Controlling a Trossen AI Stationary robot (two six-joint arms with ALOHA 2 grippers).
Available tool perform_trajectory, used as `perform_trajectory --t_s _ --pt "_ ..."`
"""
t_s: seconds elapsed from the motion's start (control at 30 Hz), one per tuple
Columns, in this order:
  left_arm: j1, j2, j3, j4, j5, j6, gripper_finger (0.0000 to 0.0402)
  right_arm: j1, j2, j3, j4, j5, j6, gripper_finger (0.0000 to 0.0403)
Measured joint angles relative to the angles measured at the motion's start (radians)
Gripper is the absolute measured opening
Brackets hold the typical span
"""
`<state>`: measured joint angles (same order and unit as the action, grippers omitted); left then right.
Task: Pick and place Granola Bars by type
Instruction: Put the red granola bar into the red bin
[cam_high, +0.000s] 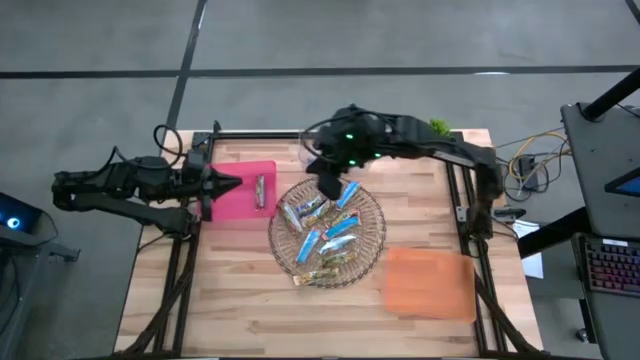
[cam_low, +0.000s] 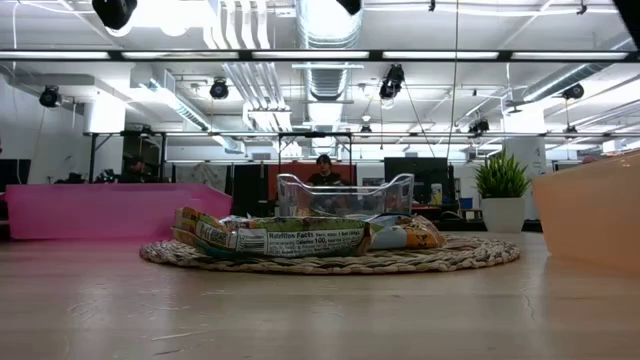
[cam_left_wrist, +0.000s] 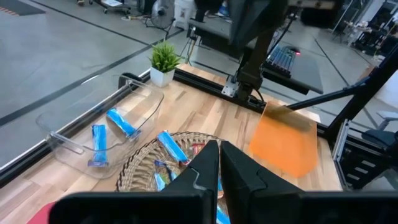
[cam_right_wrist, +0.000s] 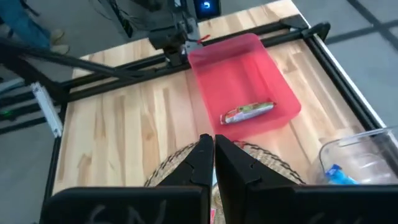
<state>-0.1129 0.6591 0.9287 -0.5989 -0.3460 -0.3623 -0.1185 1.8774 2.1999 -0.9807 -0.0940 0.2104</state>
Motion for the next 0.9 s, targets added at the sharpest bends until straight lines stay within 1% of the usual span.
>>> perform_trajectory --t_s 0.13,0.4,0.5,0.6,0.7,0.77,0.9 --pt "0.000 0.022 0.000 0.022 0.000 0.018 0.0000 0.018 -0.110 -0.154 0.089 0.008 -0.002 0.0008" --pt "0.000 0.062 0.000 0.095 0.001 0.016 0.0000 0.053 -0.371 -0.546 0.354 0.011 0.020 0.0008" --pt "0.000 0.088 0.000 0.143 0.006 0.005 0.0000 0.067 -0.467 -0.672 0.428 0.014 0.026 0.0008" --pt "0.000 0.124 0.009 0.181 0.009 0.006 0.0000 0.068 -0.550 -0.760 0.434 0.038 0.077 0.0008" --pt "0.000 0.175 0.058 0.171 0.009 0.041 0.0000 0.067 -0.622 -0.830 0.430 0.046 0.135 0.0008" --pt "0.000 0.215 0.098 0.138 0.014 0.071 0.0000 0.067 -0.663 -0.865 0.432 0.046 0.181 0.0008" --pt "-0.001 0.301 0.192 0.046 0.027 0.133 0.0000 0.068 -0.731 -0.915 0.433 0.045 0.190 0.0008"
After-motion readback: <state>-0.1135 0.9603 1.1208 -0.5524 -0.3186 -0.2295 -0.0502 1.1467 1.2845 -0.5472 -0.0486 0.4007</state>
